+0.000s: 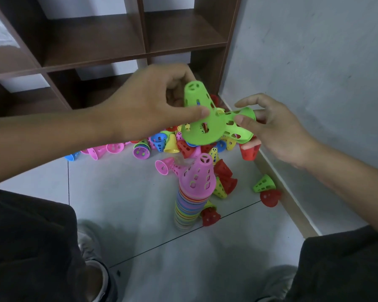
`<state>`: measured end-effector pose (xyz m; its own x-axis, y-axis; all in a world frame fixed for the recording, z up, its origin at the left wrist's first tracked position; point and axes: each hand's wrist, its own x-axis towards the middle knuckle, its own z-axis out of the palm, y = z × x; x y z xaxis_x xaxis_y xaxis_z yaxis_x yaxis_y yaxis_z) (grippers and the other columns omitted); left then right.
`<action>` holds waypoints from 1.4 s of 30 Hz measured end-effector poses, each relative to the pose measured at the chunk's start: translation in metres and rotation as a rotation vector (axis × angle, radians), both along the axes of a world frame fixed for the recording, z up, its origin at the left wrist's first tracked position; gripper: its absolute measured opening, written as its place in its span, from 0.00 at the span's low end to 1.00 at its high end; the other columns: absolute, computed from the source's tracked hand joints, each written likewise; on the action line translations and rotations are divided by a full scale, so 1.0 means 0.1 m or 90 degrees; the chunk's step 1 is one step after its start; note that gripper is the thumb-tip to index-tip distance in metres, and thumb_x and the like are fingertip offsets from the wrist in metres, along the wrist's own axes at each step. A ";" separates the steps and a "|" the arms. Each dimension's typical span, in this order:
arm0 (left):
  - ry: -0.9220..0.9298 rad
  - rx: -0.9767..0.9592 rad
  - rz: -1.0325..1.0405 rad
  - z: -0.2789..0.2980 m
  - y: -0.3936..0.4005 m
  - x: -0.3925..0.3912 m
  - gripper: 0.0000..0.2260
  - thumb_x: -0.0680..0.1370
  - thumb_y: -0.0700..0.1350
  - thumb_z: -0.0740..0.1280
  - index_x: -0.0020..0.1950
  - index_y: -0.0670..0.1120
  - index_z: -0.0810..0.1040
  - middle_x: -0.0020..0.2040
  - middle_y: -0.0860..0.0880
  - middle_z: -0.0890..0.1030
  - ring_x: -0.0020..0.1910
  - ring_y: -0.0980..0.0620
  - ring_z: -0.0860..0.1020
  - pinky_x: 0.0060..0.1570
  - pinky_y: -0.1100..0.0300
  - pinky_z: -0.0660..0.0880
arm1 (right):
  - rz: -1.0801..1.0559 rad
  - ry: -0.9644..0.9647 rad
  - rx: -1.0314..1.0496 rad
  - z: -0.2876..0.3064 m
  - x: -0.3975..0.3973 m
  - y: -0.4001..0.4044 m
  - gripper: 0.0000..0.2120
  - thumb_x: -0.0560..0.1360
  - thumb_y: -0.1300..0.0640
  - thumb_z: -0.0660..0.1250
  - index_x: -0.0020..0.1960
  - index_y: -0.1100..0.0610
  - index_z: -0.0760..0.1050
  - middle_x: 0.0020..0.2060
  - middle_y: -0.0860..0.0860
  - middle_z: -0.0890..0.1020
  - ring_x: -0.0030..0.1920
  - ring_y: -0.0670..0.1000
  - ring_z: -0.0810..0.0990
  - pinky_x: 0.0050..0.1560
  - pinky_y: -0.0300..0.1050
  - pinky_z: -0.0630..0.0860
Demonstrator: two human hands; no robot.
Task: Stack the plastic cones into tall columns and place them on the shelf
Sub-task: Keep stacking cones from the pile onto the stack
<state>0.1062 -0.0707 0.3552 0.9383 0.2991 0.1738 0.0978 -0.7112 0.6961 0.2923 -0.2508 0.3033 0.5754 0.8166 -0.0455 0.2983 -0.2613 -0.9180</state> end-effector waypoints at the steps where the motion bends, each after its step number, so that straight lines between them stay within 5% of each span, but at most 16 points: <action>1: 0.020 0.009 -0.015 -0.02 -0.02 0.01 0.17 0.72 0.60 0.72 0.53 0.50 0.79 0.46 0.53 0.86 0.45 0.54 0.85 0.44 0.51 0.82 | 0.000 -0.004 -0.003 0.00 0.00 0.00 0.11 0.79 0.55 0.69 0.61 0.53 0.74 0.45 0.50 0.87 0.46 0.48 0.87 0.38 0.48 0.85; 6: 0.101 0.076 -0.083 -0.16 -0.06 0.07 0.18 0.71 0.63 0.71 0.51 0.51 0.80 0.39 0.50 0.83 0.36 0.51 0.80 0.38 0.51 0.77 | 0.001 -0.013 -0.006 0.00 -0.03 0.00 0.10 0.79 0.55 0.68 0.61 0.52 0.75 0.45 0.49 0.87 0.46 0.47 0.87 0.37 0.46 0.84; 12: 0.128 0.060 -0.125 -0.24 -0.09 0.12 0.14 0.75 0.60 0.71 0.52 0.51 0.82 0.35 0.52 0.81 0.35 0.55 0.78 0.36 0.67 0.73 | -0.006 -0.019 -0.014 0.01 -0.03 -0.02 0.12 0.80 0.56 0.68 0.62 0.54 0.75 0.46 0.50 0.87 0.46 0.47 0.87 0.36 0.45 0.84; 19: 0.125 0.065 -0.116 -0.23 -0.08 0.13 0.18 0.75 0.64 0.65 0.53 0.52 0.82 0.43 0.55 0.85 0.43 0.56 0.82 0.44 0.51 0.80 | -0.010 -0.018 -0.013 0.03 -0.03 -0.01 0.12 0.80 0.55 0.68 0.62 0.54 0.75 0.46 0.49 0.87 0.45 0.47 0.87 0.37 0.45 0.84; 25: 0.046 0.114 -0.030 -0.27 -0.04 0.16 0.14 0.76 0.58 0.71 0.54 0.51 0.74 0.40 0.54 0.78 0.38 0.63 0.76 0.37 0.74 0.71 | 0.003 -0.003 0.023 0.08 -0.08 0.00 0.12 0.80 0.56 0.67 0.63 0.55 0.75 0.44 0.48 0.87 0.46 0.48 0.87 0.38 0.48 0.85; 30: 0.007 0.098 0.004 -0.23 -0.01 0.20 0.23 0.72 0.59 0.74 0.61 0.54 0.71 0.49 0.58 0.76 0.43 0.60 0.77 0.37 0.70 0.76 | 0.034 0.028 0.061 0.13 -0.17 0.00 0.13 0.80 0.57 0.66 0.64 0.57 0.74 0.46 0.48 0.87 0.48 0.50 0.87 0.38 0.50 0.85; 38: -0.034 0.109 -0.015 -0.15 -0.01 0.16 0.20 0.74 0.62 0.68 0.59 0.50 0.79 0.50 0.57 0.84 0.47 0.61 0.82 0.46 0.61 0.80 | 0.025 0.049 0.086 0.17 -0.20 0.01 0.13 0.82 0.54 0.64 0.65 0.55 0.73 0.44 0.51 0.87 0.46 0.50 0.87 0.35 0.48 0.85; 42: -0.073 0.097 0.011 -0.06 0.02 0.13 0.17 0.76 0.58 0.70 0.56 0.46 0.79 0.48 0.57 0.83 0.46 0.58 0.82 0.45 0.61 0.79 | -0.033 0.027 0.070 0.14 -0.15 0.02 0.13 0.83 0.49 0.61 0.63 0.54 0.74 0.37 0.43 0.85 0.38 0.46 0.85 0.36 0.47 0.85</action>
